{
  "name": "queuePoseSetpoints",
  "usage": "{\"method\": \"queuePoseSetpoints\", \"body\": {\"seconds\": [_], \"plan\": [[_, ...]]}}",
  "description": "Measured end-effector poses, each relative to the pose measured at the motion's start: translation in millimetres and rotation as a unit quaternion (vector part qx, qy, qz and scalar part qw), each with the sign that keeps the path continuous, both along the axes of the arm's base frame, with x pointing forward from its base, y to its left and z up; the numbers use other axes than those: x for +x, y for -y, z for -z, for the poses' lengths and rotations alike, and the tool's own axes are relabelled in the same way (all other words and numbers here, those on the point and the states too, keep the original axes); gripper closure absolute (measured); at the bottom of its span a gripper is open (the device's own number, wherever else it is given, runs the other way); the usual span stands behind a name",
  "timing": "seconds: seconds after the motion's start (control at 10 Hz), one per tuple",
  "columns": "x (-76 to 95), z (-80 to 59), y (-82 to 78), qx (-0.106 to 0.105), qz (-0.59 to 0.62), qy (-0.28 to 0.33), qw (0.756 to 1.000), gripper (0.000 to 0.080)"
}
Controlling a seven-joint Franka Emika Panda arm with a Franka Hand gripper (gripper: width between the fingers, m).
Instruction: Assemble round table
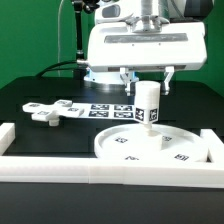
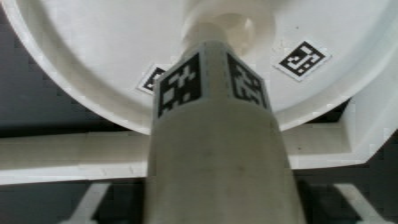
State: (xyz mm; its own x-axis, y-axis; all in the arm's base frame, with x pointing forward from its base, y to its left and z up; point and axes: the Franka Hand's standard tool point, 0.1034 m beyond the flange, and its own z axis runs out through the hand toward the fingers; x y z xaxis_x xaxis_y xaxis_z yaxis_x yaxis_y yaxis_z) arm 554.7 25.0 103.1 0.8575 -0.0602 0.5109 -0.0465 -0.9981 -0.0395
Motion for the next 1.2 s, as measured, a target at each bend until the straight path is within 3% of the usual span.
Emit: {"method": "queuePoseSetpoints", "body": {"seconds": [0.8,1.2], "plan": [[1.2,0.6,-10.4,0.001,-0.008,0.001,1.0,0.039],[-0.1,14.0,-12.9,0.003,-0.009,-0.008,1.0,0.039]]}}
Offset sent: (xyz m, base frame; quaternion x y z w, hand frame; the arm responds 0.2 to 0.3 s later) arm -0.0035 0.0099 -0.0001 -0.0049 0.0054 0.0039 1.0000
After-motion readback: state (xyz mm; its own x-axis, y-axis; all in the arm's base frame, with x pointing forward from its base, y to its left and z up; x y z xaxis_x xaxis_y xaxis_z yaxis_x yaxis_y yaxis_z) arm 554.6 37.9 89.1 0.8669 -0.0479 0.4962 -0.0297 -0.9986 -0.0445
